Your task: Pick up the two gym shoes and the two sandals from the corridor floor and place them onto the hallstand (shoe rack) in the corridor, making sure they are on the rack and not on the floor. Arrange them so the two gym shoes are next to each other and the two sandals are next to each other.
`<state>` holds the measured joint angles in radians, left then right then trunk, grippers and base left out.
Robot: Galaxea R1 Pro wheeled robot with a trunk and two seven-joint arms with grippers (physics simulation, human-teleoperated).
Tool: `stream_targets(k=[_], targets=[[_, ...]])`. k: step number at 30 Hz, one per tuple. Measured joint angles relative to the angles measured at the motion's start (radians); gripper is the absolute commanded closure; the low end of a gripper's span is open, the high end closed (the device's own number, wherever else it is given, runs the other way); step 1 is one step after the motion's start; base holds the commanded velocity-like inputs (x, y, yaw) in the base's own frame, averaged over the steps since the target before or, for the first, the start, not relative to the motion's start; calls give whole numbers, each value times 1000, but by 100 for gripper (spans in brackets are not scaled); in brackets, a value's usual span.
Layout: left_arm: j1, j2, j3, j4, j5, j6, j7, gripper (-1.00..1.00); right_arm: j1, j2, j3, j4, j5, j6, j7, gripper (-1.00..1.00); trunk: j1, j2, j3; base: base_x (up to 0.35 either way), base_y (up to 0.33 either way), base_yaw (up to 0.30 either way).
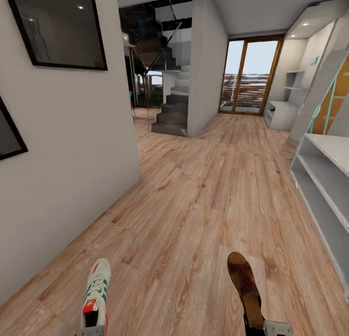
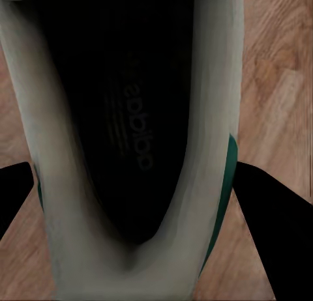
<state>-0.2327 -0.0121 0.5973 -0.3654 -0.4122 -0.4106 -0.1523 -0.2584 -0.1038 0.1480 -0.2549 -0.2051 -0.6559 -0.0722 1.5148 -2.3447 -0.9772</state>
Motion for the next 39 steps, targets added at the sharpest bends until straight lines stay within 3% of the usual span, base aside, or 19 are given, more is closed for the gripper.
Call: stream_targets(k=[14,39], targets=[[0,0,-1,1,1,0,0,100,0,11,1,-1,1,-1,2,100,0,0,0,339,0,-228],[0,-1,0,1,1,0,0,100,0,17,0,8,5,-3,3,100,0,0,0,339,0,-6]])
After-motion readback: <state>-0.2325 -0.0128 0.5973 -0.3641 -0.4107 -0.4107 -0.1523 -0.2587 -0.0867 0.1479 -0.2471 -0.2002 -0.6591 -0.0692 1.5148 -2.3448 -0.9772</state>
